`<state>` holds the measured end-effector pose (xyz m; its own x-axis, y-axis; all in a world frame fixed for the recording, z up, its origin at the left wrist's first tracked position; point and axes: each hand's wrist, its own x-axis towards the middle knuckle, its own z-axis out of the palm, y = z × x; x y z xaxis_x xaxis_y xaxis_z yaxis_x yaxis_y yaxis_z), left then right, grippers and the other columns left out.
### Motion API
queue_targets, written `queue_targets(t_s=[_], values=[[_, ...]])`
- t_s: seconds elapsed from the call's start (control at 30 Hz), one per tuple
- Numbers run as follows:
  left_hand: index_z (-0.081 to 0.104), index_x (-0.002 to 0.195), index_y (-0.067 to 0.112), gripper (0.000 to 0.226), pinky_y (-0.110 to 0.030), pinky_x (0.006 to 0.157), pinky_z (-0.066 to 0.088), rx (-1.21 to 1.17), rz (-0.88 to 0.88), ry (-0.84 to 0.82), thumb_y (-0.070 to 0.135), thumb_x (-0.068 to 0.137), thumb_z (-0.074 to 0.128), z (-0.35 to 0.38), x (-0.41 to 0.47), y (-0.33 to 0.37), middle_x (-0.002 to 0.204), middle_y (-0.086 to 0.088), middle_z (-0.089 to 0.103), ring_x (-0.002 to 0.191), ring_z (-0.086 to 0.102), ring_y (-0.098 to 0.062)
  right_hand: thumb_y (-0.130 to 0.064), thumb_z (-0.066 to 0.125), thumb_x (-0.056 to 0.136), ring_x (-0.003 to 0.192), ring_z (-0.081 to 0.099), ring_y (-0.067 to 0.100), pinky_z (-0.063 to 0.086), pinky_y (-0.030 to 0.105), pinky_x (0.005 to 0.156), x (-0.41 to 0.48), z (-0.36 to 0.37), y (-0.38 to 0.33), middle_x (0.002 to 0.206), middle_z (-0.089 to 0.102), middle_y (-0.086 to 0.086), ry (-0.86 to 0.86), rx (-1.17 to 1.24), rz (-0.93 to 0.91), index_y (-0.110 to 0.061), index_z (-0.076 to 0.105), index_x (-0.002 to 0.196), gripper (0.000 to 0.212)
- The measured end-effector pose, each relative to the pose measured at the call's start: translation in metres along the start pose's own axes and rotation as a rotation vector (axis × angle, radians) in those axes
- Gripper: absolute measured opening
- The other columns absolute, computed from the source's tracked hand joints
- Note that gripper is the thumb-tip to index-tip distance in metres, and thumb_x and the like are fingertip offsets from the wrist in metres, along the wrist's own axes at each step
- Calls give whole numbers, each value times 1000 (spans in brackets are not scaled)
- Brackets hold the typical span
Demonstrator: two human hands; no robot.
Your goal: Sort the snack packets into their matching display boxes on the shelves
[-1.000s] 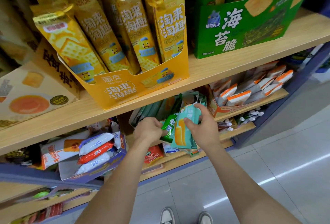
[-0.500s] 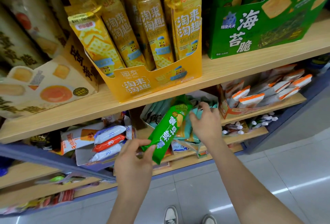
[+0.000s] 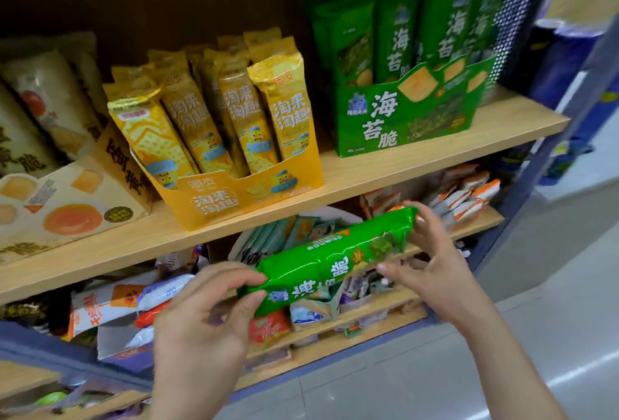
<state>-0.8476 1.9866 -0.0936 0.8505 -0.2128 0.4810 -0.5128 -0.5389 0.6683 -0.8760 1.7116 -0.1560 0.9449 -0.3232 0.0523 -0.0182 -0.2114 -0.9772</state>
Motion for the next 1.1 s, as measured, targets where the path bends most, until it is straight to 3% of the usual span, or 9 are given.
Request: queue_targets(t_s=[0.1,0.2,0.37,0.53,0.7,0.83,0.9,0.97,1.1], values=[[71,85,23,26,-4,86,42,67,230,24,1,75,79,0,22,18,94,17,67,95,61,4,-23,91,64,132,34,-3,36,30,107,-1,-15,-24,140,36,-28,102,-401,-141,-60,23,141,109],[75,83,13,14,-11,85,45,94,436,55,3,75,70,5,46,37,94,8,67,91,61,-3,-35,90,63,131,35,16,42,54,98,7,-22,-39,142,43,-12,163,-821,-333,-51,34,139,96],[77,89,8,20,-29,80,50,108,708,63,-6,80,66,15,86,64,98,-4,69,89,64,-21,-56,80,69,120,43,10,24,39,87,18,-31,-63,123,56,-19,210,-993,-414,-48,46,130,70],[70,110,9,28,-29,94,46,-90,810,96,-3,85,67,36,120,104,112,-5,66,105,60,-21,-30,82,77,110,55,-1,47,28,89,27,-45,-89,118,60,-25,168,-536,-322,-45,49,129,63],[48,138,26,47,-30,101,40,-70,385,-99,23,93,61,85,163,129,129,14,50,119,43,-9,-20,80,82,104,63,-3,49,21,88,45,-85,-77,111,69,-17,130,-272,-160,-41,56,123,52],[39,143,25,51,-37,101,39,250,224,-280,45,98,47,135,201,132,138,4,50,126,43,-21,-14,77,82,94,67,3,48,18,77,62,-120,-63,100,72,-16,98,-163,-101,-33,62,111,38],[40,141,22,50,-40,88,47,446,166,-305,49,99,41,150,211,132,126,-2,57,117,49,-26,-18,81,79,95,68,9,51,23,78,71,-141,-55,99,73,-11,75,-90,-79,-32,64,108,36],[49,131,21,39,-39,77,50,620,151,-248,43,101,39,161,214,133,114,-3,63,108,54,-27,-34,92,62,97,69,14,54,29,81,80,-162,-47,102,75,-6,15,1,-57,-34,68,105,49],[62,103,22,23,-39,78,51,628,152,-186,33,102,42,170,210,133,92,3,67,90,51,-23,-46,98,23,91,72,14,56,22,67,102,-185,-46,99,77,-1,-60,273,-59,-26,74,98,81]])
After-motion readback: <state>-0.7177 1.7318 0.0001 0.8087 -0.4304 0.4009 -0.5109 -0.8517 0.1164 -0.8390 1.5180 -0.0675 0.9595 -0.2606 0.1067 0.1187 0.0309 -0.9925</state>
